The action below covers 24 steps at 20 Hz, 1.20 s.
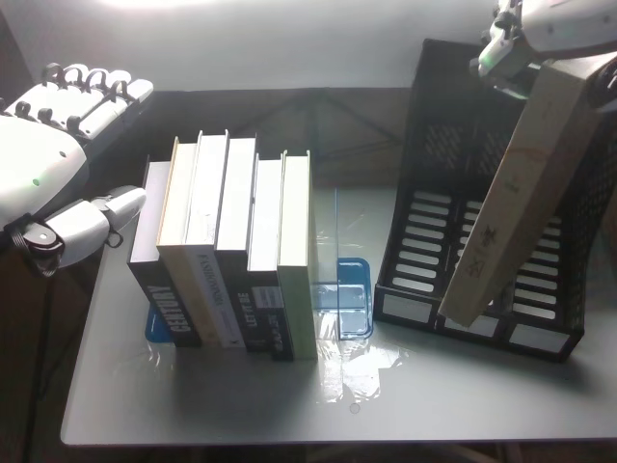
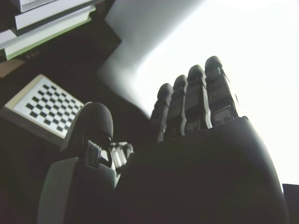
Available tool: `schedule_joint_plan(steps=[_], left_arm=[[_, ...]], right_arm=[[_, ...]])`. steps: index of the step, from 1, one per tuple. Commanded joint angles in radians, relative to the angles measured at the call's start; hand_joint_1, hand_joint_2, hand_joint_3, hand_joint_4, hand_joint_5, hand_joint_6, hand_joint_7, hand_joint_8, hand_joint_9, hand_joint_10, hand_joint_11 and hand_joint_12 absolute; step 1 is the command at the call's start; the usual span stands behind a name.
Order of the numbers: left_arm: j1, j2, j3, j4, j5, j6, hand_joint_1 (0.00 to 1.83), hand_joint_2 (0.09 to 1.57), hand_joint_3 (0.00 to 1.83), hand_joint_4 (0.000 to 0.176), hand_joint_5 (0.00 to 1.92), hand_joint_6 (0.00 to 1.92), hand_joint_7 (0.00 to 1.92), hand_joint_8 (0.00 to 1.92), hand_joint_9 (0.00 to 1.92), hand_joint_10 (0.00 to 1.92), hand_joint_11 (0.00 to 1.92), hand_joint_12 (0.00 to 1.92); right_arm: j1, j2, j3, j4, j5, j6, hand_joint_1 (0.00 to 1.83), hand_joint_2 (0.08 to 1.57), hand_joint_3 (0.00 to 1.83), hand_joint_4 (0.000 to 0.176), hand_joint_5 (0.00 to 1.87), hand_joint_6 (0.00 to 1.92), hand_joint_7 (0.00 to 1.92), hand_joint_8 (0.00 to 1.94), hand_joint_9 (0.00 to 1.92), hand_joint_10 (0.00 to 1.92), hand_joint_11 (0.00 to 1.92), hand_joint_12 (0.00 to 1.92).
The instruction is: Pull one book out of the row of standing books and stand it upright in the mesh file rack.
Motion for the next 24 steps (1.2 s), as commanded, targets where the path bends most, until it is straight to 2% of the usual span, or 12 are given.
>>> schedule_joint_plan(steps=[1, 4, 7, 12, 15, 16, 17, 19, 20, 22, 23, 24], left_arm=[[-0.008, 0.005, 0.004, 0.0, -0.119, -0.002, 0.28, 1.46, 0.0, 0.0, 0.03, 0.01, 0.0, 0.0, 0.0, 0.0, 0.0, 0.0], [-0.004, 0.003, 0.005, 0.0, -0.121, -0.002, 0.28, 1.46, 0.0, 0.0, 0.03, 0.0, 0.0, 0.0, 0.0, 0.0, 0.0, 0.0], [-0.001, -0.002, 0.006, 0.0, -0.123, -0.002, 0.29, 1.46, 0.0, 0.0, 0.02, 0.0, 0.0, 0.0, 0.0, 0.0, 0.0, 0.0], [-0.002, -0.016, 0.018, 0.007, -0.123, -0.013, 0.28, 1.46, 0.0, 0.0, 0.02, 0.0, 0.0, 0.0, 0.0, 0.0, 0.0, 0.0], [-0.002, -0.022, 0.024, 0.011, -0.126, -0.022, 0.24, 1.46, 0.0, 0.026, 0.01, 0.0, 0.0, 0.0, 0.0, 0.0, 0.0, 0.0], [-0.002, -0.025, 0.026, 0.014, -0.127, -0.023, 0.24, 1.46, 0.0, 0.024, 0.01, 0.0, 0.0, 0.0, 0.0, 0.0, 0.0, 0.0], [-0.004, -0.029, 0.03, 0.017, -0.127, -0.027, 0.24, 1.45, 0.0, 0.02, 0.02, 0.0, 0.0, 0.0, 0.0, 0.0, 0.0, 0.0], [-0.011, -0.037, 0.036, 0.027, -0.128, -0.034, 0.22, 1.45, 0.0, 0.041, 0.0, 0.0, 0.0, 0.0, 0.0, 0.0, 0.0, 0.0], [-0.015, -0.042, 0.04, 0.033, -0.128, -0.038, 0.2, 1.44, 0.0, 0.035, 0.0, 0.0, 0.0, 0.0, 0.0, 0.0, 0.0, 0.0], [-0.019, -0.053, 0.049, 0.042, -0.13, -0.045, 0.24, 1.44, 0.0, 0.035, 0.01, 0.0, 0.0, 0.0, 0.0, 0.0, 0.0, 0.0], [-0.02, -0.055, 0.05, 0.044, -0.135, -0.049, 0.27, 1.44, 0.0, 0.024, 0.01, 0.0, 0.0, 0.0, 0.0, 0.0, 0.0, 0.0], [-0.019, -0.057, 0.052, 0.044, -0.142, -0.053, 0.26, 1.45, 0.0, 0.028, 0.0, 0.0, 0.0, 0.0, 0.0, 0.0, 0.0, 0.0]], right_arm=[[-0.002, -0.002, 0.013, -0.001, -0.101, -0.005, 1.35, 1.2, 0.0, 0.0, 0.75, 1.36, 0.84, 1.19, 0.78, 1.41, 0.59, 1.65], [-0.059, -0.059, 0.064, -0.013, -0.134, -0.004, 1.16, 1.22, 0.01, 0.01, 0.76, 1.34, 0.81, 1.34, 0.77, 1.37, 0.6, 1.72], [-0.094, -0.115, 0.113, -0.039, -0.172, -0.005, 1.34, 1.2, 0.0, 0.0, 0.77, 1.29, 0.82, 1.19, 0.75, 1.48, 0.55, 1.66], [-0.135, -0.22, 0.197, -0.106, -0.237, -0.005, 1.34, 1.21, 0.0, 0.0, 0.79, 1.26, 0.78, 1.25, 0.72, 1.52, 0.53, 1.7], [-0.153, -0.282, 0.254, -0.137, -0.261, -0.005, 1.34, 1.23, 0.0, 0.0, 0.76, 1.26, 0.73, 1.33, 0.69, 1.6, 0.48, 1.83], [-0.159, -0.304, 0.277, -0.15, -0.265, -0.005, 1.34, 1.23, 0.0, 0.0, 0.77, 1.21, 0.73, 1.34, 0.71, 1.6, 0.51, 1.84], [-0.163, -0.321, 0.289, -0.225, -0.273, 0.049, 1.35, 1.2, 0.0, 0.0, 0.78, 1.21, 0.77, 1.26, 0.79, 1.49, 0.59, 1.68], [-0.165, -0.341, 0.306, -0.359, -0.286, 0.133, 1.48, 1.16, 0.0, 0.0, 0.81, 1.1, 0.83, 1.08, 0.88, 1.24, 0.69, 1.77], [-0.169, -0.355, 0.325, -0.403, -0.291, 0.169, 1.38, 1.19, 0.0, 0.0, 0.76, 1.11, 0.8, 1.24, 0.84, 1.44, 0.68, 1.69], [-0.173, -0.373, 0.36, -0.403, -0.296, 0.18, 1.36, 1.2, 0.0, 0.0, 0.71, 1.15, 0.81, 1.26, 0.83, 1.49, 0.71, 1.62], [-0.173, -0.383, 0.374, -0.403, -0.301, 0.183, 1.46, 1.18, 0.0, 0.0, 0.77, 1.09, 0.83, 1.14, 0.86, 1.33, 0.68, 1.76], [-0.173, -0.389, 0.383, -0.403, -0.306, 0.187, 1.38, 1.18, 0.0, 0.0, 0.77, 1.17, 0.84, 1.18, 0.81, 1.44, 0.59, 1.69]])
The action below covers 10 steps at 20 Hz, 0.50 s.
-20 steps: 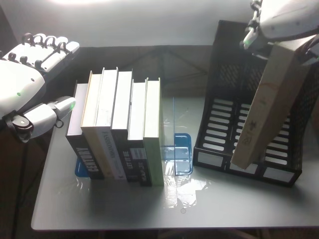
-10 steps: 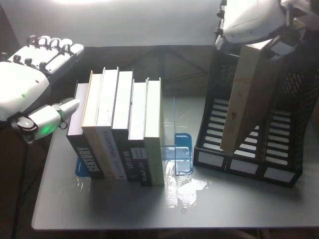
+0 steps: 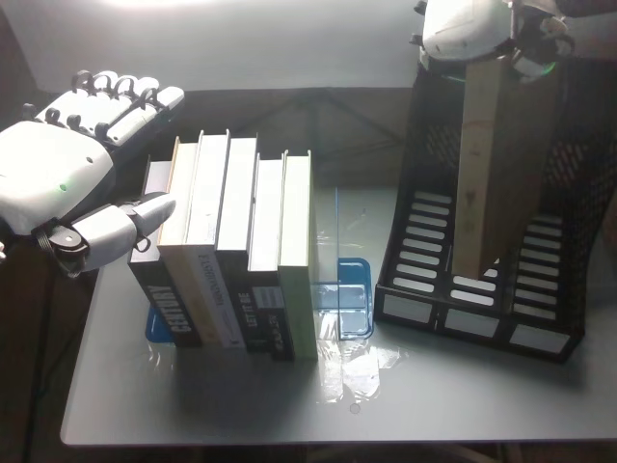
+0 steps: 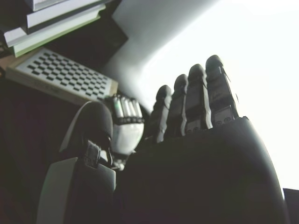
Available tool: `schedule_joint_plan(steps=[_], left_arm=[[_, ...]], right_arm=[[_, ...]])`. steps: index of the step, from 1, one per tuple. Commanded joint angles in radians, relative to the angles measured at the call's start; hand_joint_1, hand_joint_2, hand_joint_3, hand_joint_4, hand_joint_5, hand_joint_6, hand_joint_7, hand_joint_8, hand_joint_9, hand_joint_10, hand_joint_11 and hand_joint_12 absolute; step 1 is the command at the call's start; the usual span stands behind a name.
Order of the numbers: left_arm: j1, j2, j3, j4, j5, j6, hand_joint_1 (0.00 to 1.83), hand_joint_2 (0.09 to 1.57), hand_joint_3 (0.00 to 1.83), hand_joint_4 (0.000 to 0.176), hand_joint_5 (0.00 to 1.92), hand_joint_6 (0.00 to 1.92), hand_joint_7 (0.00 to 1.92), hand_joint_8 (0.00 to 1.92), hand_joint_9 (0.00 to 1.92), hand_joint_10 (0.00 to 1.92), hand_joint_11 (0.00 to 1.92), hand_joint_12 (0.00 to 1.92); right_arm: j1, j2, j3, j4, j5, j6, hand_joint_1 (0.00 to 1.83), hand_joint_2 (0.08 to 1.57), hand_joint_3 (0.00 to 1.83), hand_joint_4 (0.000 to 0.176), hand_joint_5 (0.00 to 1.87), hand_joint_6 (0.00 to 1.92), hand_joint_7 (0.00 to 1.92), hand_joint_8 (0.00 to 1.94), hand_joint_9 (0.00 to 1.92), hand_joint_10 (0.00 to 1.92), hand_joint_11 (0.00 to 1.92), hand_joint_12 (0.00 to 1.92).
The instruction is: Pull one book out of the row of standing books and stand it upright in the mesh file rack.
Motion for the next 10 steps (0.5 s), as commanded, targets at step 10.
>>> schedule_joint_plan(steps=[10], left_arm=[[-0.006, -0.016, 0.019, 0.005, -0.158, -0.024, 0.14, 1.44, 0.0, 0.018, 0.0, 0.0, 0.0, 0.0, 0.0, 0.0, 0.0, 0.0]], right_arm=[[0.003, -0.063, 0.058, -0.035, -0.168, 0.003, 1.35, 1.2, 0.0, 0.0, 0.76, 1.23, 0.82, 1.17, 0.79, 1.49, 0.49, 1.68]])
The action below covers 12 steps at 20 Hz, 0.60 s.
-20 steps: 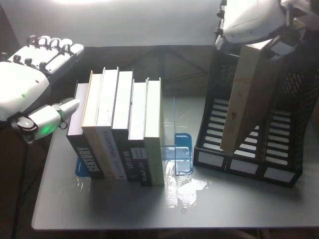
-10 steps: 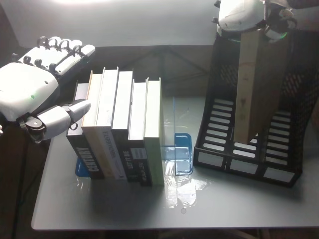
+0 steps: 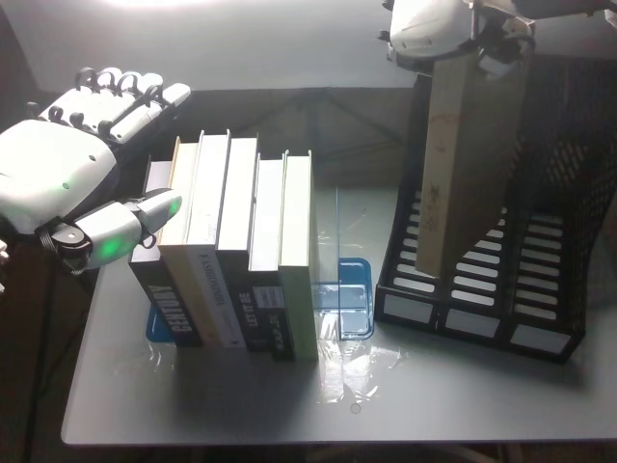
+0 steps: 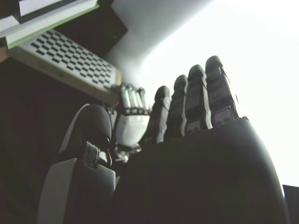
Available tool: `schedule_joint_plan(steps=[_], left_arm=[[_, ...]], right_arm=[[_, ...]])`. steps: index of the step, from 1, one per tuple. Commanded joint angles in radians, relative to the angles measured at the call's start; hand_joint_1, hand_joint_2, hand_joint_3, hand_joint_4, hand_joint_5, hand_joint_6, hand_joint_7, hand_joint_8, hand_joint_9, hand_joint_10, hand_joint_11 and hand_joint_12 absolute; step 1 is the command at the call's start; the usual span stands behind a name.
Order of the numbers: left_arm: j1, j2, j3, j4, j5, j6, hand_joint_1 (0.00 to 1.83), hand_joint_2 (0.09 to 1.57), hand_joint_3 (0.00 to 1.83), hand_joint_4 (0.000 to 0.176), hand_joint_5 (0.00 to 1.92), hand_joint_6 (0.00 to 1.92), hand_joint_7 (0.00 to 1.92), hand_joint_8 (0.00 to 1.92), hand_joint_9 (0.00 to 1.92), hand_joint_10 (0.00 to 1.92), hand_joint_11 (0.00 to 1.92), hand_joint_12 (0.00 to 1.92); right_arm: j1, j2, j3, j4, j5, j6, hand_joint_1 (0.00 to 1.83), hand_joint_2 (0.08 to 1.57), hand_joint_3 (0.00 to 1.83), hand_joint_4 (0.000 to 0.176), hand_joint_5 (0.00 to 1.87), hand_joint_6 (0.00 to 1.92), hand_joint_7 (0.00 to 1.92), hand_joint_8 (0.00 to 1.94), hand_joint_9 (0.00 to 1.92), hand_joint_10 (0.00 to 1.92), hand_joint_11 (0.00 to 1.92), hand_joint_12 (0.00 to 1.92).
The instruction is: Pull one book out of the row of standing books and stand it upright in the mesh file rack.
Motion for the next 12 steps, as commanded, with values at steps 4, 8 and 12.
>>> schedule_joint_plan(steps=[4, 8, 12], left_arm=[[-0.006, -0.002, 0.006, 0.0, -0.14, -0.006, 0.12, 1.46, 0.01, 0.023, 0.0, 0.0, 0.0, 0.0, 0.0, 0.0, 0.0, 0.0], [-0.01, -0.001, 0.006, 0.012, -0.17, -0.02, 0.15, 1.45, 0.0, 0.015, 0.01, 0.0, 0.0, 0.0, 0.0, 0.0, 0.0, 0.0], [-0.029, -0.002, 0.003, 0.044, -0.207, -0.028, 0.12, 1.47, 0.01, 0.039, 0.01, 0.0, 0.0, 0.0, 0.0, 0.0, 0.0, 0.0]], right_arm=[[0.004, -0.03, 0.049, -0.035, -0.141, 0.002, 1.34, 1.22, 0.0, 0.0, 0.72, 1.24, 0.76, 1.29, 0.77, 1.53, 0.6, 1.68], [0.001, -0.031, 0.053, -0.035, -0.142, 0.005, 1.35, 1.2, 0.0, 0.0, 0.72, 1.21, 0.82, 1.22, 0.81, 1.5, 0.66, 1.64], [0.01, 0.012, 0.024, -0.035, -0.138, 0.006, 1.35, 1.21, 0.0, 0.0, 0.75, 1.12, 0.78, 1.32, 0.76, 1.56, 0.59, 1.78]])
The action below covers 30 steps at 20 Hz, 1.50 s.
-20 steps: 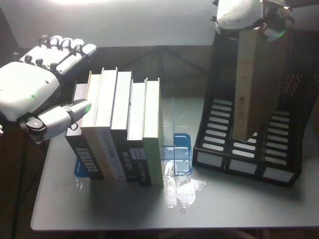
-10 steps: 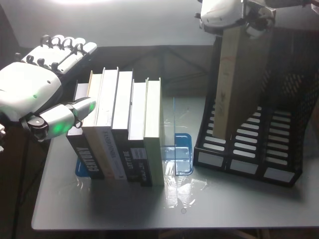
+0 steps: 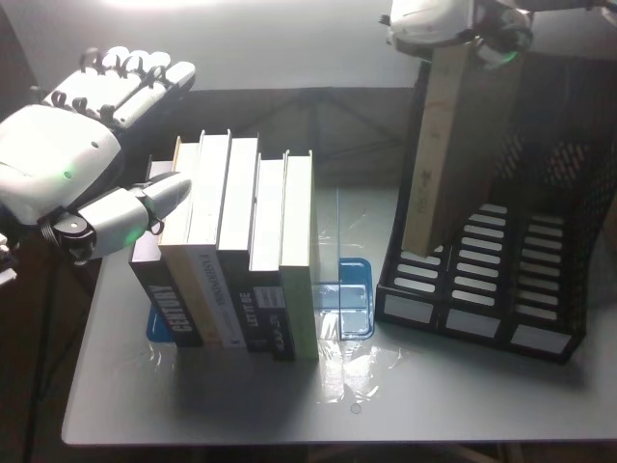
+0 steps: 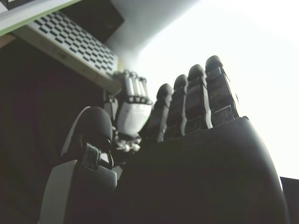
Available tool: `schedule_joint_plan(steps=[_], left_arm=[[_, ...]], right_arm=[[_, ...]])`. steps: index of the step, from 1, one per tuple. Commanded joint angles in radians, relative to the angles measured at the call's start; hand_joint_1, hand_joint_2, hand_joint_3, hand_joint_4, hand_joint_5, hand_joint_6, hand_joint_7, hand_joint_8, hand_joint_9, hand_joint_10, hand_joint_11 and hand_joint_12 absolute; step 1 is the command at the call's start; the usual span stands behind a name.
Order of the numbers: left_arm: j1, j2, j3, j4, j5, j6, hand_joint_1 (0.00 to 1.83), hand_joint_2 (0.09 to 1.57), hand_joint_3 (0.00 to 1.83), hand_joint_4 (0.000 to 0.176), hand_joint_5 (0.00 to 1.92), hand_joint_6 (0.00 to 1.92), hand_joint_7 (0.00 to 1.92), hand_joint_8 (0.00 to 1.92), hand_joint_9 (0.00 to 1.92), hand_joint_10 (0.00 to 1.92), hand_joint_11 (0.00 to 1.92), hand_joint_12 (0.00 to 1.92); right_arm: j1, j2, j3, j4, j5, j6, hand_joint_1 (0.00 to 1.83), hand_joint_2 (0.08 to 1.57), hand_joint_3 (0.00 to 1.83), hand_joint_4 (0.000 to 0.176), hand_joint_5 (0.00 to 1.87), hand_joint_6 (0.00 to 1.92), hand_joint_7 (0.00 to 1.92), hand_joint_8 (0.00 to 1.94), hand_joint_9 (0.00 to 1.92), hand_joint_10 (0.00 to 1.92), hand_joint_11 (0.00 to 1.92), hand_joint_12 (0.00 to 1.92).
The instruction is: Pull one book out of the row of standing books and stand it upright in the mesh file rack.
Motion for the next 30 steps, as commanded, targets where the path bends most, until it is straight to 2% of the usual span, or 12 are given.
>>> schedule_joint_plan(steps=[1, 3, 5, 8, 9, 10, 14, 16, 25, 26, 27, 30], left_arm=[[-0.013, -0.001, 0.0, 0.007, -0.145, -0.002, 0.11, 1.47, 0.01, 0.036, 0.02, 0.0, 0.0, 0.0, 0.0, 0.0, 0.0, 0.0], [-0.013, 0.002, -0.004, 0.022, -0.165, -0.013, 0.04, 1.47, 0.0, 0.042, 0.0, 0.0, 0.0, 0.0, 0.0, 0.0, 0.0, 0.0], [-0.018, 0.003, -0.008, 0.04, -0.181, -0.018, 0.03, 1.48, 0.01, 0.059, 0.0, 0.0, 0.0, 0.0, 0.0, 0.0, 0.0, 0.0], [-0.025, 0.003, -0.009, 0.05, -0.187, -0.018, 0.03, 1.49, 0.01, 0.07, 0.0, 0.0, 0.0, 0.0, 0.0, 0.0, 0.0, 0.0], [-0.026, 0.003, -0.009, 0.051, -0.186, -0.018, 0.03, 1.49, 0.01, 0.07, 0.0, 0.0, 0.0, 0.0, 0.0, 0.0, 0.0, 0.0], [-0.028, 0.002, -0.008, 0.054, -0.186, -0.018, 0.12, 1.49, 0.01, 0.032, 0.0, 0.0, 0.0, 0.0, 0.0, 0.0, 0.0, 0.0], [-0.032, 0.0, -0.007, 0.059, -0.186, -0.018, 0.17, 1.48, 0.0, 0.053, 0.0, 0.0, 0.0, 0.0, 0.0, 0.0, 0.0, 0.0], [-0.032, -0.004, -0.004, 0.059, -0.184, -0.018, 0.13, 1.48, 0.0, 0.051, 0.0, 0.0, 0.0, 0.0, 0.0, 0.0, 0.0, 0.0], [-0.033, -0.008, -0.001, 0.058, -0.18, -0.018, 0.14, 1.47, 0.0, 0.046, 0.0, 0.0, 0.0, 0.0, 0.0, 0.0, 0.0, 0.0], [-0.033, -0.009, 0.0, 0.058, -0.18, -0.018, 0.13, 1.47, 0.0, 0.044, 0.0, 0.0, 0.0, 0.0, 0.0, 0.0, 0.0, 0.0], [-0.033, -0.01, 0.0, 0.058, -0.179, -0.018, 0.13, 1.47, 0.0, 0.05, 0.0, 0.0, 0.0, 0.0, 0.0, 0.0, 0.0, 0.0], [-0.033, -0.013, 0.002, 0.058, -0.18, -0.02, 0.1, 1.45, 0.0, 0.072, 0.0, 0.0, 0.0, 0.0, 0.0, 0.0, 0.0, 0.0]], right_arm=[[0.018, 0.016, -0.004, -0.035, -0.096, -0.008, 1.34, 1.23, 0.0, 0.0, 0.72, 1.13, 0.77, 1.37, 0.73, 1.59, 0.57, 1.81], [0.034, 0.032, -0.012, -0.035, -0.094, -0.008, 1.35, 1.21, 0.0, 0.0, 0.8, 0.92, 0.79, 1.4, 0.78, 1.63, 0.72, 1.9], [0.044, 0.051, -0.019, -0.035, -0.093, -0.006, 1.2, 1.24, 0.0, 0.0, 0.73, 1.17, 0.79, 1.52, 0.77, 1.54, 0.69, 1.91], [0.051, 0.063, -0.019, -0.035, -0.093, 0.007, 1.21, 1.24, 0.0, 0.0, 0.73, 1.15, 0.79, 1.57, 0.77, 1.59, 0.71, 1.92], [0.051, 0.063, -0.017, -0.035, -0.094, 0.009, 1.21, 1.24, 0.0, 0.0, 0.73, 1.15, 0.79, 1.57, 0.77, 1.59, 0.71, 1.92], [0.051, 0.061, -0.012, -0.035, -0.094, 0.01, 1.32, 1.23, 0.0, 0.0, 0.73, 1.16, 0.78, 1.4, 0.76, 1.57, 0.66, 1.81], [0.05, 0.059, -0.001, -0.035, -0.094, 0.018, 1.21, 1.24, 0.0, 0.0, 0.74, 1.12, 0.8, 1.56, 0.77, 1.58, 0.71, 1.92], [0.05, 0.054, 0.014, -0.035, -0.095, 0.029, 1.35, 1.21, 0.0, 0.0, 0.76, 1.05, 0.82, 1.35, 0.8, 1.57, 0.68, 1.85], [0.0, 0.041, 0.062, -0.035, -0.095, 0.064, 1.34, 1.23, 0.0, 0.0, 0.65, 1.42, 0.79, 1.21, 0.74, 1.51, 0.48, 1.59], [0.0, 0.043, 0.062, -0.035, -0.095, 0.064, 1.11, 1.29, 0.01, 0.0, 0.46, 0.85, 0.56, 0.63, 0.42, 0.94, 0.11, 1.56], [0.0, 0.044, 0.062, -0.035, -0.097, 0.069, 1.0, 1.29, 0.0, 0.0, 0.44, 0.5, 0.52, 0.29, 0.34, 0.62, 0.02, 1.48], [0.0, 0.055, 0.062, -0.035, -0.098, 0.076, 0.97, 1.17, 0.0, 0.024, 0.1, 0.04, 0.14, 0.01, 0.08, 0.16, 0.0, 0.62]])
